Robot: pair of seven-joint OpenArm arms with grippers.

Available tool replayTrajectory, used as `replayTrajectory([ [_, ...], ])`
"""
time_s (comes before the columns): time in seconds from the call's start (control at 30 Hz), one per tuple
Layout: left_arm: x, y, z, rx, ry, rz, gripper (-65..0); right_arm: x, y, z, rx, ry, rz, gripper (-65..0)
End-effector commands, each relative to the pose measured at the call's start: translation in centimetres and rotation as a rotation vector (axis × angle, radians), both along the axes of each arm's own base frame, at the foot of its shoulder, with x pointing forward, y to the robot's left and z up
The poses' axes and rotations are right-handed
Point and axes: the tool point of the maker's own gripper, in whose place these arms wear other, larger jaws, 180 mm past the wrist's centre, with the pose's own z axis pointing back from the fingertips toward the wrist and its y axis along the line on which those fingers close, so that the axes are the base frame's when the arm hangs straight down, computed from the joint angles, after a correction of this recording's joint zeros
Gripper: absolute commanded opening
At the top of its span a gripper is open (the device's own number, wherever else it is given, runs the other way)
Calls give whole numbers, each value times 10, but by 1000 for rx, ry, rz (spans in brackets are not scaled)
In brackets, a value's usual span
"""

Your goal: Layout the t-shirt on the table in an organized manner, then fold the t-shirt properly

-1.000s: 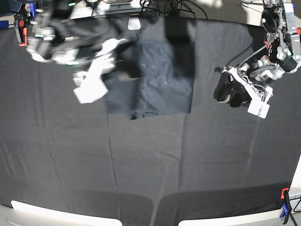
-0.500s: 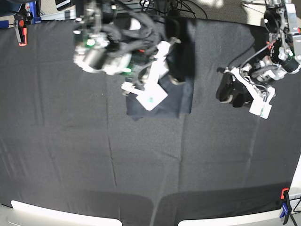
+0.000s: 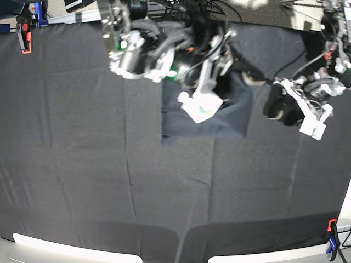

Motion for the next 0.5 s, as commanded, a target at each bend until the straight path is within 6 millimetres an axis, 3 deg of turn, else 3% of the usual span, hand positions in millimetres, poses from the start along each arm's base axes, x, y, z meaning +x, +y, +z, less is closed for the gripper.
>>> replayTrajectory([
  [0.0, 7, 4, 15, -8, -49, 9, -371, 5, 1, 12, 25, -41, -14, -329],
  [0.17, 9, 12, 20, -23, -64, 35, -371, 24, -22, -26, -205, -6, -146, -329],
  [0.23, 9, 13, 22, -32, -68, 40, -371, 22, -27, -37, -271, 13, -142, -329],
  [0.47, 9, 14, 22, -31, -67, 41, -371, 17, -20, -29, -225, 3, -99, -329],
])
